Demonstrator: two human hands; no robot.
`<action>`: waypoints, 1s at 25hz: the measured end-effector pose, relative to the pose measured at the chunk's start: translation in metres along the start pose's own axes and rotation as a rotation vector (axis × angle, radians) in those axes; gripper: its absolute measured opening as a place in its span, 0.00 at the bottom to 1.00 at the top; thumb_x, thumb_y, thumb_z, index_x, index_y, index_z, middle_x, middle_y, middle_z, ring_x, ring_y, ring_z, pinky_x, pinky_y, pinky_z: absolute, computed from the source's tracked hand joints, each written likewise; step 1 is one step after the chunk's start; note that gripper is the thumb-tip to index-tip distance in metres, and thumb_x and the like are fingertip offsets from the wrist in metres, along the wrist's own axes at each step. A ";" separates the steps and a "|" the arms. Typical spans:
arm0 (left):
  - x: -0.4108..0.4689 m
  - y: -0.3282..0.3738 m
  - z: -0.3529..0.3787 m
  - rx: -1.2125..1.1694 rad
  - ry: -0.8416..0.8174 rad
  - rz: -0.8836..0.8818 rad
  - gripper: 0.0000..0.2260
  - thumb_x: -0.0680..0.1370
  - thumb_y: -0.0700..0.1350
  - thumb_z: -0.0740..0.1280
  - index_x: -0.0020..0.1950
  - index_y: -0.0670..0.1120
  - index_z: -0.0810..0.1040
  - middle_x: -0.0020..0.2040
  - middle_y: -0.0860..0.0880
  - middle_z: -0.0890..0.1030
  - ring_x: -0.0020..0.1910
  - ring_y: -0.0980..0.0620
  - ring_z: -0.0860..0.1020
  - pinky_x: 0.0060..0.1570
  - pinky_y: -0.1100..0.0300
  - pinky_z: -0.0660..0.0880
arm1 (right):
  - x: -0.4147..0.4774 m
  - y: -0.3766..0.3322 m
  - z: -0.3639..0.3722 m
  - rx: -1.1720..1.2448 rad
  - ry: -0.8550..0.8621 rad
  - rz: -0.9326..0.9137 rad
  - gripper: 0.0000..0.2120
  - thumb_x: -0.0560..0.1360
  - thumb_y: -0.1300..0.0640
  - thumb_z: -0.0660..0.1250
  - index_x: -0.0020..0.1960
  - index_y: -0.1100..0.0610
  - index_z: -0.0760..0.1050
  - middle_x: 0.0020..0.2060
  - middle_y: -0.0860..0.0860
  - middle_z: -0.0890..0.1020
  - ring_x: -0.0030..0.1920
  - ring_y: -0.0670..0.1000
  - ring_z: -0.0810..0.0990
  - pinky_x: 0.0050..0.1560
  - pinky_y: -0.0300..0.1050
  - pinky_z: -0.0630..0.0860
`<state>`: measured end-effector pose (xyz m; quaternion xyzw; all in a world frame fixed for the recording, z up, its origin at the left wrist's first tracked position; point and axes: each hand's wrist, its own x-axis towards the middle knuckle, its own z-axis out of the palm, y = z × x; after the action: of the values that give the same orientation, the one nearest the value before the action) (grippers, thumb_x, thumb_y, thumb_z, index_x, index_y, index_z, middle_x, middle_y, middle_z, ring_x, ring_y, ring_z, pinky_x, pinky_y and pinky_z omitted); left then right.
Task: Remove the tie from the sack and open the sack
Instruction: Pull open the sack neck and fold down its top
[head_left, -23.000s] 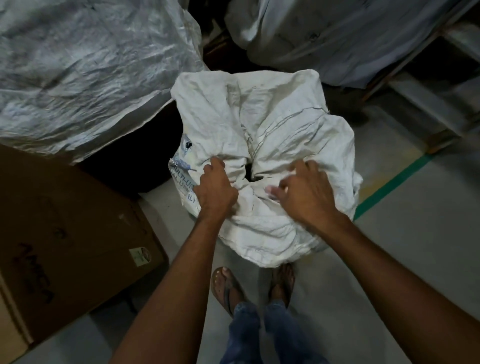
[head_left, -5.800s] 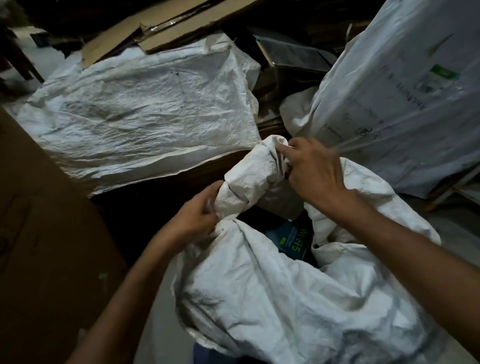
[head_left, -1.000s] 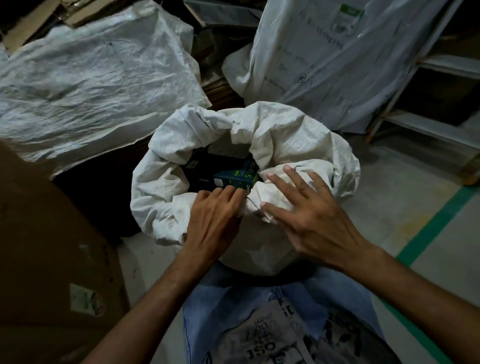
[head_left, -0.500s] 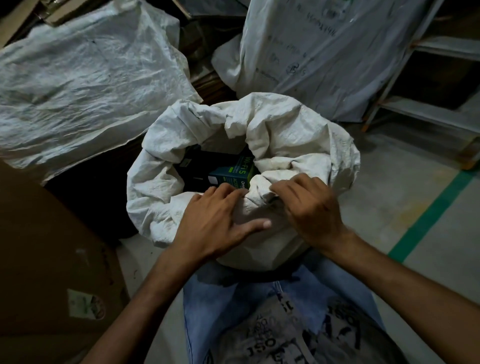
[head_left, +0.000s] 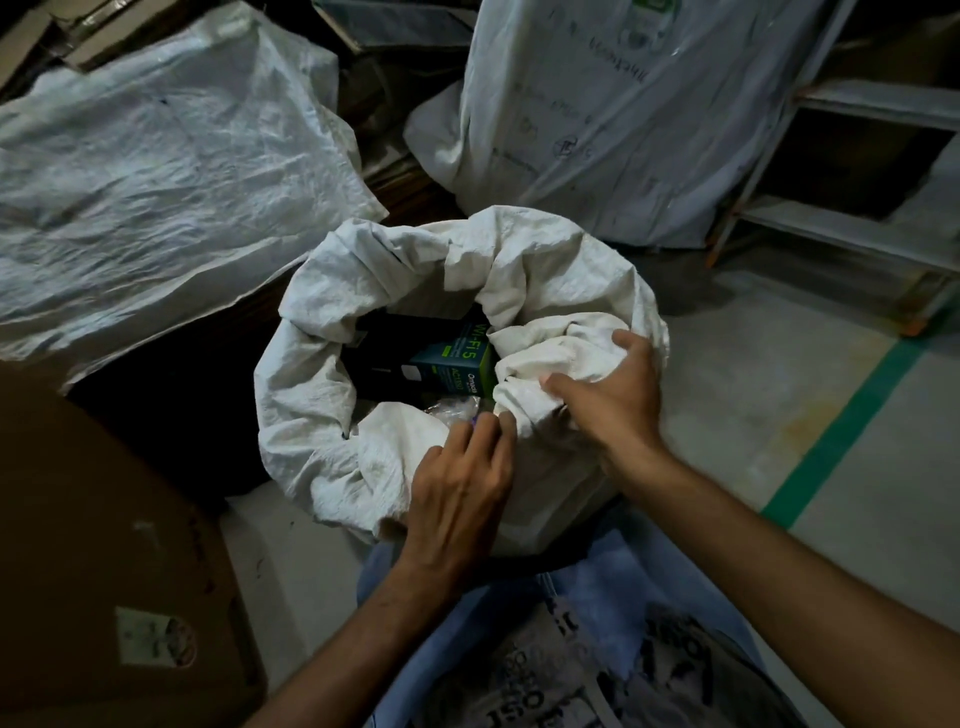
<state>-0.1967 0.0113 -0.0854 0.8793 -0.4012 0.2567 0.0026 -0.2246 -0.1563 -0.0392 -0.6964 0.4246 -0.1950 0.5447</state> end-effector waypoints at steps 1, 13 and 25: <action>-0.001 0.000 -0.003 -0.035 -0.070 0.026 0.15 0.78 0.46 0.72 0.62 0.44 0.80 0.48 0.47 0.78 0.43 0.47 0.77 0.30 0.55 0.69 | 0.003 -0.003 0.002 0.002 0.007 -0.011 0.37 0.68 0.59 0.80 0.72 0.52 0.68 0.62 0.46 0.73 0.61 0.49 0.75 0.52 0.33 0.72; 0.188 -0.094 0.024 0.026 -0.152 0.269 0.52 0.69 0.52 0.78 0.84 0.56 0.48 0.84 0.47 0.54 0.81 0.40 0.57 0.73 0.37 0.58 | 0.030 -0.024 -0.016 0.144 -0.121 -0.040 0.23 0.63 0.70 0.60 0.49 0.48 0.81 0.51 0.43 0.84 0.55 0.52 0.83 0.55 0.60 0.83; 0.367 -0.164 0.058 -0.145 -0.270 0.275 0.14 0.81 0.50 0.68 0.66 0.52 0.78 0.58 0.46 0.84 0.55 0.43 0.82 0.46 0.55 0.70 | 0.075 -0.087 -0.032 -0.495 -0.218 -0.471 0.43 0.65 0.51 0.72 0.78 0.47 0.61 0.77 0.48 0.60 0.77 0.52 0.58 0.77 0.54 0.61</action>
<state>0.1458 -0.1479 0.0632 0.8400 -0.5318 0.1048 -0.0229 -0.1725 -0.2316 0.0378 -0.9027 0.2262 -0.1311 0.3417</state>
